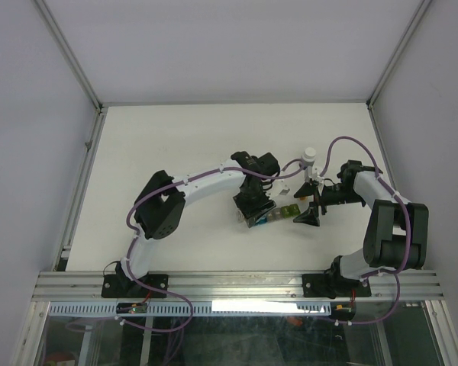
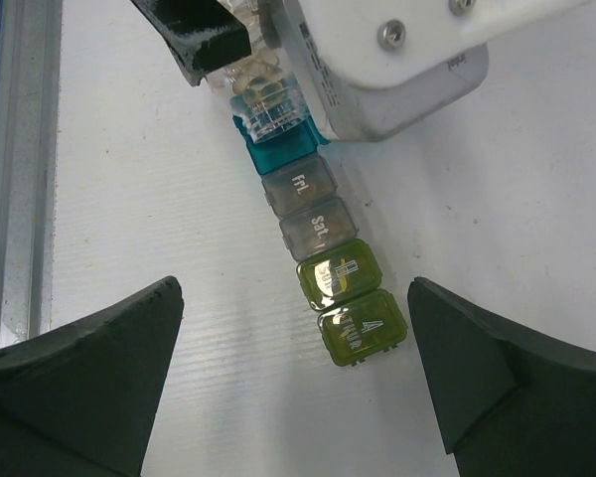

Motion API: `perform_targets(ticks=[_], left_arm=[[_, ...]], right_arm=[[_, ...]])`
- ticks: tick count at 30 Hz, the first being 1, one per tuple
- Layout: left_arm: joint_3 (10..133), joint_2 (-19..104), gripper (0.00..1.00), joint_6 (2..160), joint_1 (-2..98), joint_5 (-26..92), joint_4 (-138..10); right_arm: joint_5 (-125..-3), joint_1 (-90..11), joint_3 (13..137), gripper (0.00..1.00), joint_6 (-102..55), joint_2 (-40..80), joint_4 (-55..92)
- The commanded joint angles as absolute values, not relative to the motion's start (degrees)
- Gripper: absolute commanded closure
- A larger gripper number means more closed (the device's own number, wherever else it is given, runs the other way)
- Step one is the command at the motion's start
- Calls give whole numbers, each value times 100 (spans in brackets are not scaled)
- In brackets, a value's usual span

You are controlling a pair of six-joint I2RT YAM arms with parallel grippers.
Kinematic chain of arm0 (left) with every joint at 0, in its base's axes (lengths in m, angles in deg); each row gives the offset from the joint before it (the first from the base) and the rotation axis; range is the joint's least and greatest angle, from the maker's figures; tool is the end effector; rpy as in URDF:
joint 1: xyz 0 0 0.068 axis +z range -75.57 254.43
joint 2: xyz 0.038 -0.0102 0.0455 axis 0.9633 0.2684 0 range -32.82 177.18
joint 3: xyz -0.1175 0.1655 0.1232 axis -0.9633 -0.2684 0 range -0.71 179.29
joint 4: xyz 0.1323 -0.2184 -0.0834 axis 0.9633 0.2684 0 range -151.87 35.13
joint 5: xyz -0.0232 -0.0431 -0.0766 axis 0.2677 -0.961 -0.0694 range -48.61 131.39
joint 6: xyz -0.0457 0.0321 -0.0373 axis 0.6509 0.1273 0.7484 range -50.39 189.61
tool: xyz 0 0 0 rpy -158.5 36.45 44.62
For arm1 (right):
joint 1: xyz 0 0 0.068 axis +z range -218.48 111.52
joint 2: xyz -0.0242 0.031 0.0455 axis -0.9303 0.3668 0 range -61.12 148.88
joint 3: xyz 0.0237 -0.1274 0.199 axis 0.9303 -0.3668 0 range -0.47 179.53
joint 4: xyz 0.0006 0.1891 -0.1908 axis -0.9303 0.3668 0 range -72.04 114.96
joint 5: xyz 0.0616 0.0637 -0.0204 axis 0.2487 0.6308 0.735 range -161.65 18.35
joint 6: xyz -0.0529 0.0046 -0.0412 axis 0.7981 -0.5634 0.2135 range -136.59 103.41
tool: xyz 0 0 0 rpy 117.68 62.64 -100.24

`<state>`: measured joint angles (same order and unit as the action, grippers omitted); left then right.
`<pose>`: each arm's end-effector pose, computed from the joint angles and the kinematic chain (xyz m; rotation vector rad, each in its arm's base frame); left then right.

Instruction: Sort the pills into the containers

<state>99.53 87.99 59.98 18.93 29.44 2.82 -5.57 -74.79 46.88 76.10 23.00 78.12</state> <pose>0.2200 -0.3397 0.1502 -1.6890 -2.6194 0.3506 0.2274 0.0242 0.1415 -1.4004 1.6148 1.0006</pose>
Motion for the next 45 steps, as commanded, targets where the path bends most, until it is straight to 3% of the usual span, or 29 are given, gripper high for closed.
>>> perform_targets(ticks=[1, 29, 45], left_arm=[[10148, 8592, 100, 6199, 1691, 3066, 274], [10685, 8864, 100, 6361, 1552, 3150, 660], [10409, 8972, 100, 6364, 1724, 3390, 733]], right_arm=[[-274, -7520, 4872, 1, 7745, 2291, 7887], [-257, -7520, 4835, 1, 7841, 2264, 7955], [-243, -7520, 4818, 1, 7973, 2285, 8041]])
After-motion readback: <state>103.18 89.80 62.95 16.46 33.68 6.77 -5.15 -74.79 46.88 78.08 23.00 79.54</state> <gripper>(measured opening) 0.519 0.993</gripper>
